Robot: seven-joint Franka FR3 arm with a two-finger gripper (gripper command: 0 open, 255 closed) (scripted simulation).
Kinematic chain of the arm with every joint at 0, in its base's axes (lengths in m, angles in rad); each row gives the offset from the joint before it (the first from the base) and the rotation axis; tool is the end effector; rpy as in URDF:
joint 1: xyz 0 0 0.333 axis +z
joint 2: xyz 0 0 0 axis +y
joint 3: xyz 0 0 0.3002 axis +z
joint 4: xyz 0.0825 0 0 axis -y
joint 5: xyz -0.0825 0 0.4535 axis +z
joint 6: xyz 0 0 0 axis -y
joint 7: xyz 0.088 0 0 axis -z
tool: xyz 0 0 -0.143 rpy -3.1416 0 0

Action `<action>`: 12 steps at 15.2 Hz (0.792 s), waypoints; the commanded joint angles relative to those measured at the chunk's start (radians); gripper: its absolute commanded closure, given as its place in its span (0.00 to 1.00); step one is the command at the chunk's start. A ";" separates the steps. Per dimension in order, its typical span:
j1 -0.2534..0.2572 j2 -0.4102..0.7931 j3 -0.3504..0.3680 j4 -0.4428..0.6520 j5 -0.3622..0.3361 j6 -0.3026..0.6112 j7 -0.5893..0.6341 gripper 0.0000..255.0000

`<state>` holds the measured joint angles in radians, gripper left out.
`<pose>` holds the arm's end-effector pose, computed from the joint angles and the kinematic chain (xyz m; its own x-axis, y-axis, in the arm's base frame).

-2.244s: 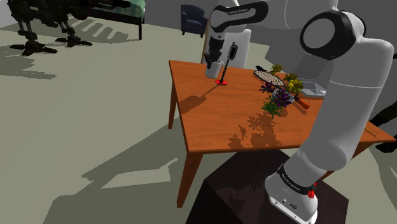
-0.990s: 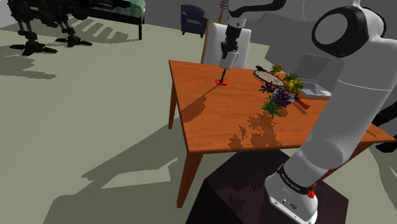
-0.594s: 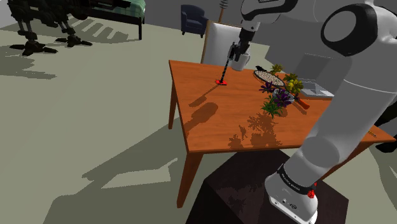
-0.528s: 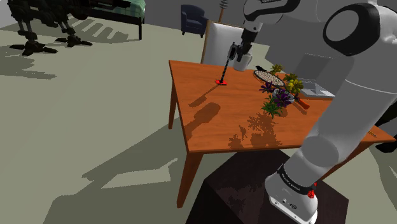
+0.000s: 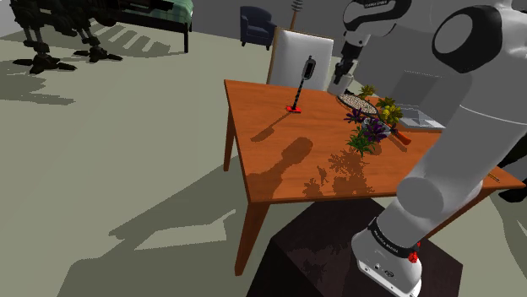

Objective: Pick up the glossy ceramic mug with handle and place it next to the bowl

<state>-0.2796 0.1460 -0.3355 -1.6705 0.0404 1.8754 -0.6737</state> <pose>0.5631 -0.3824 0.4554 0.9974 0.0538 0.0471 0.0515 -0.9975 0.0487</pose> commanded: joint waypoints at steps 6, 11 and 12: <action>-0.104 0.050 -0.063 0.061 0.040 -0.017 -0.174 1.00; -0.188 0.114 -0.101 0.140 0.082 -0.042 -0.296 1.00; -0.206 0.130 -0.107 0.161 0.092 -0.049 -0.320 1.00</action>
<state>-0.4680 0.2609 -0.4360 -1.5299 0.1227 1.8330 -0.9675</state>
